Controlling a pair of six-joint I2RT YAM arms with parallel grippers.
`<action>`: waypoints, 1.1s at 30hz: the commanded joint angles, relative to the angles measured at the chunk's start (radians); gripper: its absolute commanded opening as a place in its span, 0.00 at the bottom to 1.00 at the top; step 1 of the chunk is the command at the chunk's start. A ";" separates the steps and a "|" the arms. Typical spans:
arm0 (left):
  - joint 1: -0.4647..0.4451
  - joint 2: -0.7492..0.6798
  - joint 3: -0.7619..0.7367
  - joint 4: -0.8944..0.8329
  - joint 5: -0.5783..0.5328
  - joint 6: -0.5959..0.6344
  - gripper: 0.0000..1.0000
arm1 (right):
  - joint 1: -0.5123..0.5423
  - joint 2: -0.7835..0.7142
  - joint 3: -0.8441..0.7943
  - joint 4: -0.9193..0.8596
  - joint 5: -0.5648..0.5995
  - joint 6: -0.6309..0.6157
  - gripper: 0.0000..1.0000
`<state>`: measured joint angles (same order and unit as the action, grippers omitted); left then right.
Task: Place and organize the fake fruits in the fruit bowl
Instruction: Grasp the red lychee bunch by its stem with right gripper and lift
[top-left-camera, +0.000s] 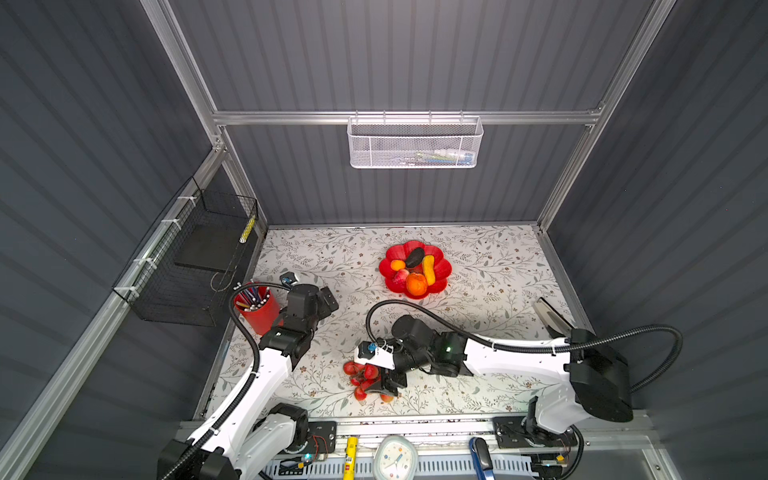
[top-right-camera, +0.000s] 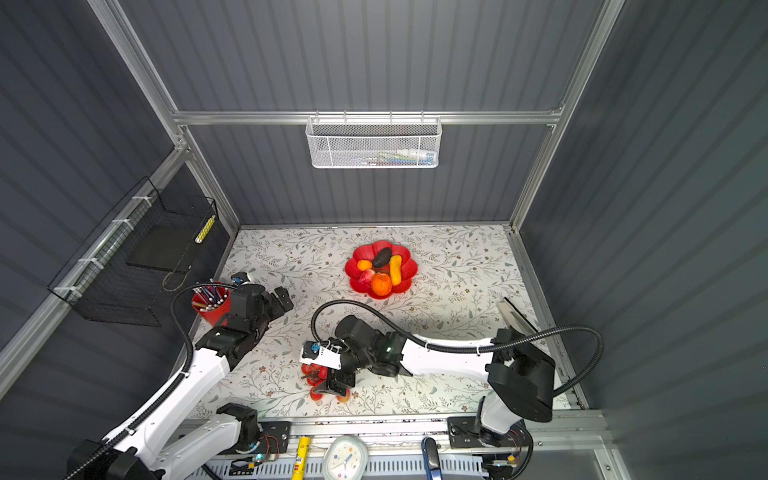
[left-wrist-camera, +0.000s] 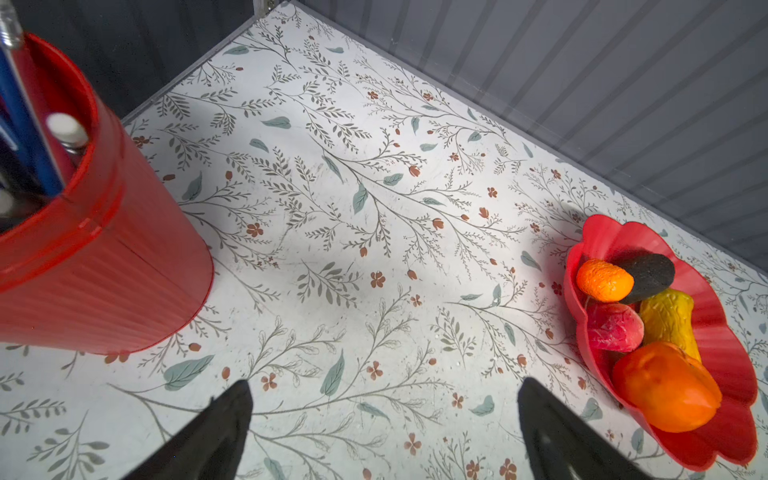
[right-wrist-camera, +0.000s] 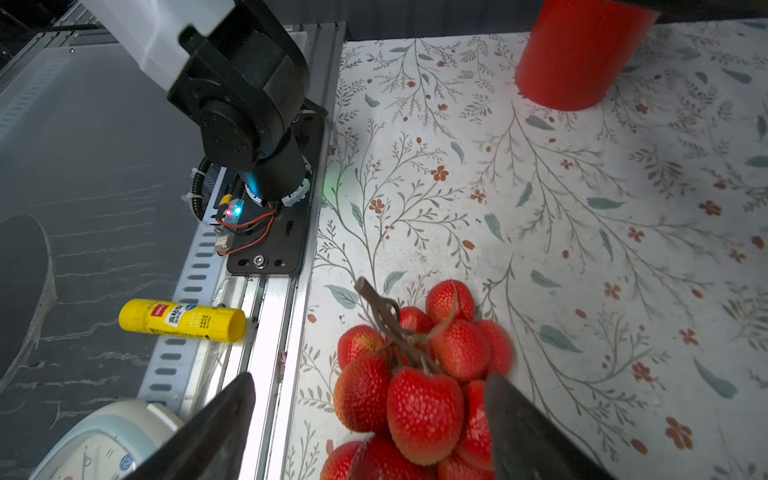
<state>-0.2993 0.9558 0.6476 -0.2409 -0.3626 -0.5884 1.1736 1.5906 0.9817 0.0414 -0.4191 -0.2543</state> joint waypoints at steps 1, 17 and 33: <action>0.008 -0.012 -0.012 -0.021 0.014 -0.008 1.00 | 0.014 0.064 0.062 0.009 -0.042 -0.034 0.81; 0.011 -0.010 -0.008 -0.042 0.027 -0.001 1.00 | 0.027 0.244 0.164 0.033 -0.039 -0.043 0.50; 0.013 0.020 0.009 -0.014 0.048 -0.005 1.00 | 0.026 0.124 0.005 0.190 0.337 -0.045 0.00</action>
<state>-0.2928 0.9695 0.6441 -0.2687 -0.3313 -0.5884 1.1995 1.7515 1.0016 0.2081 -0.2146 -0.2852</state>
